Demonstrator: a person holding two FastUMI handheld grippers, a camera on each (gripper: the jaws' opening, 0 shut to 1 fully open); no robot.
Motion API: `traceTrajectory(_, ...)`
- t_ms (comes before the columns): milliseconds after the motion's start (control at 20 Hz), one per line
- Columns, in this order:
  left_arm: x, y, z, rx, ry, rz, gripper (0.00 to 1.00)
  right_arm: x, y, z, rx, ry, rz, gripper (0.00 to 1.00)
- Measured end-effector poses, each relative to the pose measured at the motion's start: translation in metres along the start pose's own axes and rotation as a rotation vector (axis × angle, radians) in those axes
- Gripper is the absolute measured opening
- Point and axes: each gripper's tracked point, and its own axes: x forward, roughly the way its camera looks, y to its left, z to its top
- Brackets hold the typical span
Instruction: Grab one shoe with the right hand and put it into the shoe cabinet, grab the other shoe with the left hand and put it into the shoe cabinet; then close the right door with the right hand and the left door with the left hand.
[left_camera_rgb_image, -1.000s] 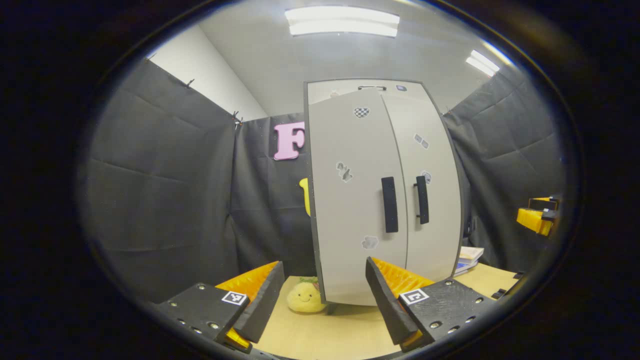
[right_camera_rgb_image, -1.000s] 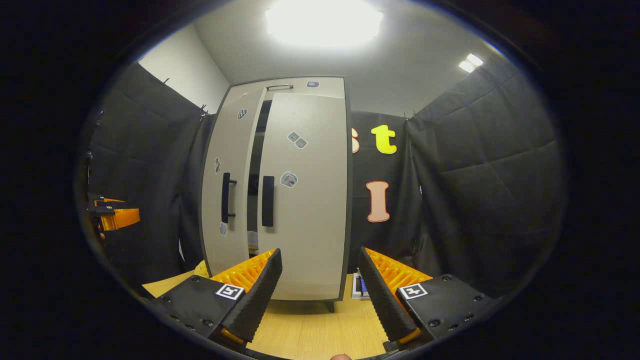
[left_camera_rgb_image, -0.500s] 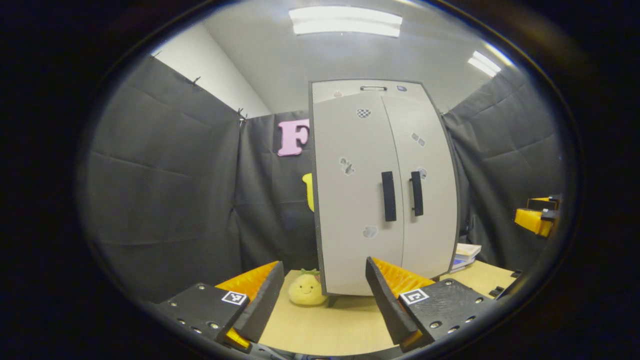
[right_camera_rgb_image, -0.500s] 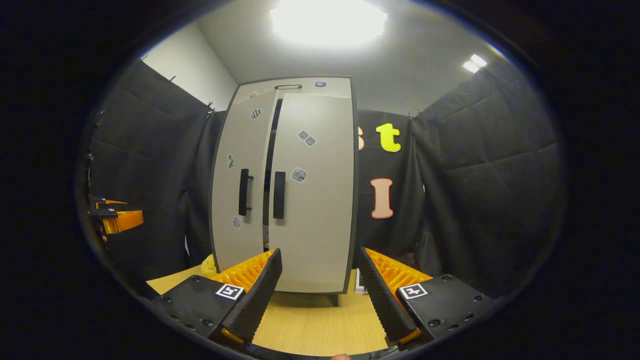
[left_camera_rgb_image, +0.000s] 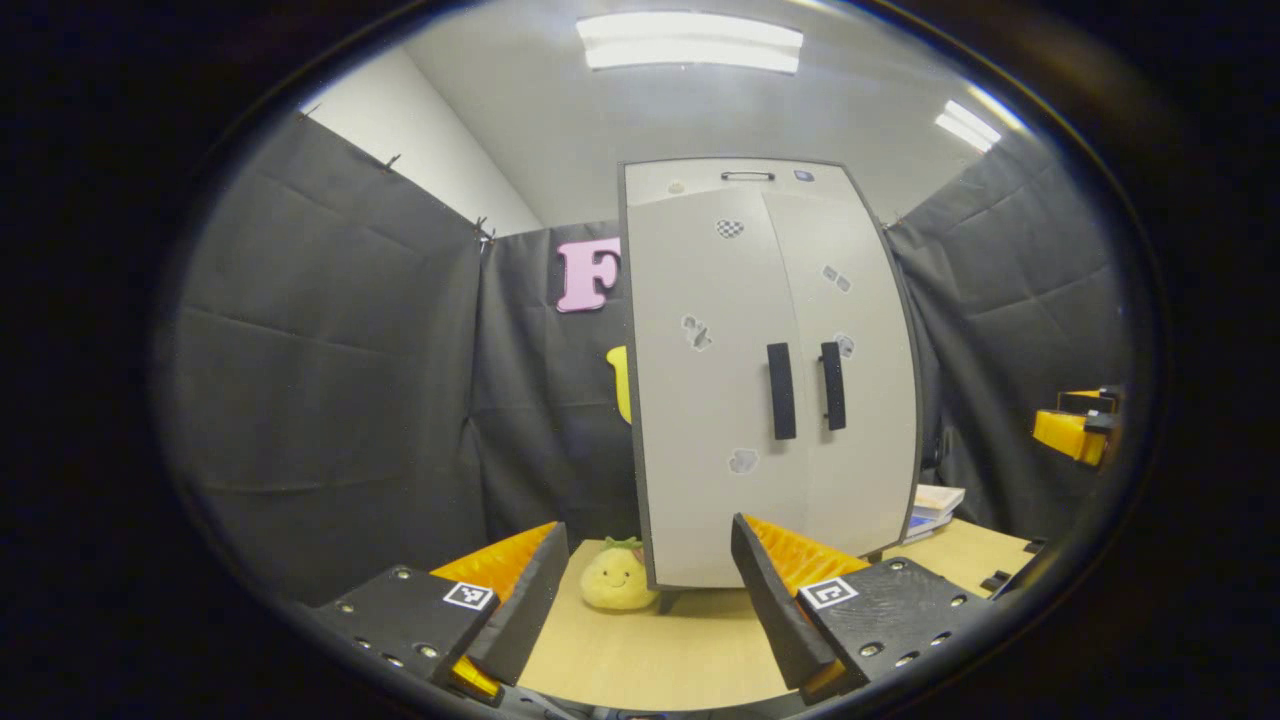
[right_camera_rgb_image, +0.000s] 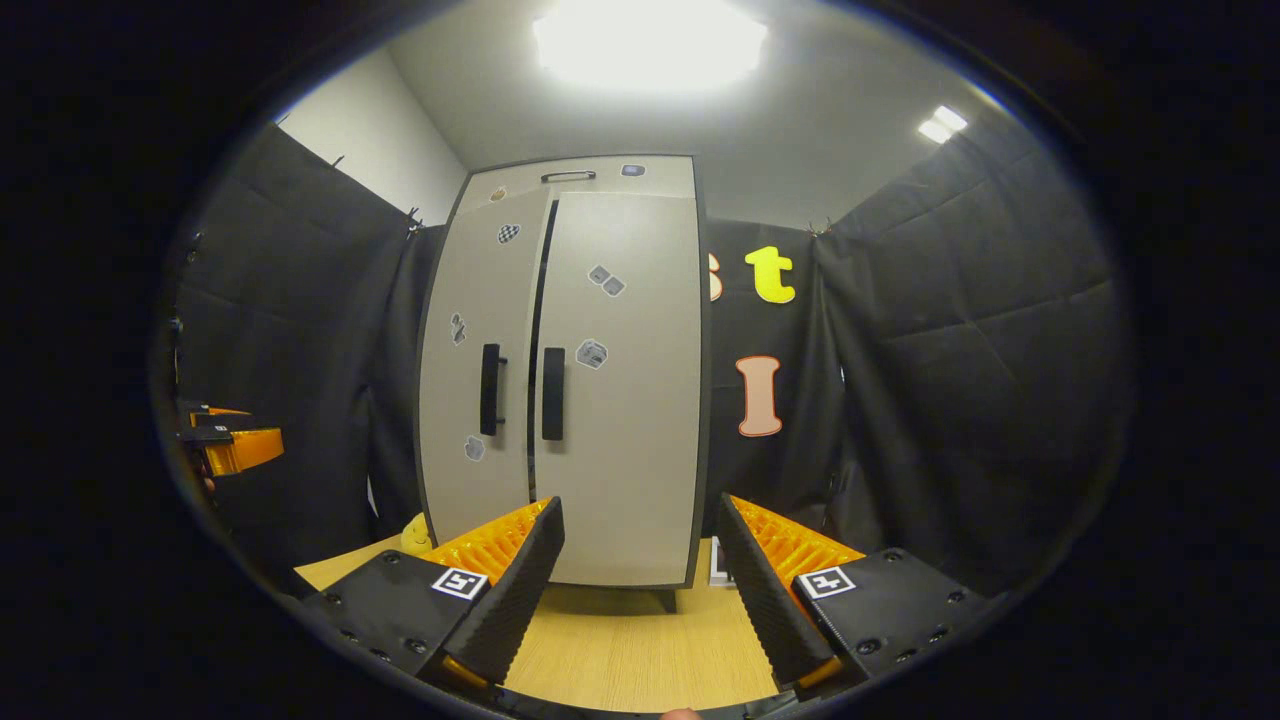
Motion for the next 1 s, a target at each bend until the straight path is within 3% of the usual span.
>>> traceTrajectory(1000, 0.002, -0.001, 0.002, 0.033, -0.001, 0.023, 0.94, 0.012, -0.003, 0.002, 0.001, 0.001, 0.010, 0.96)
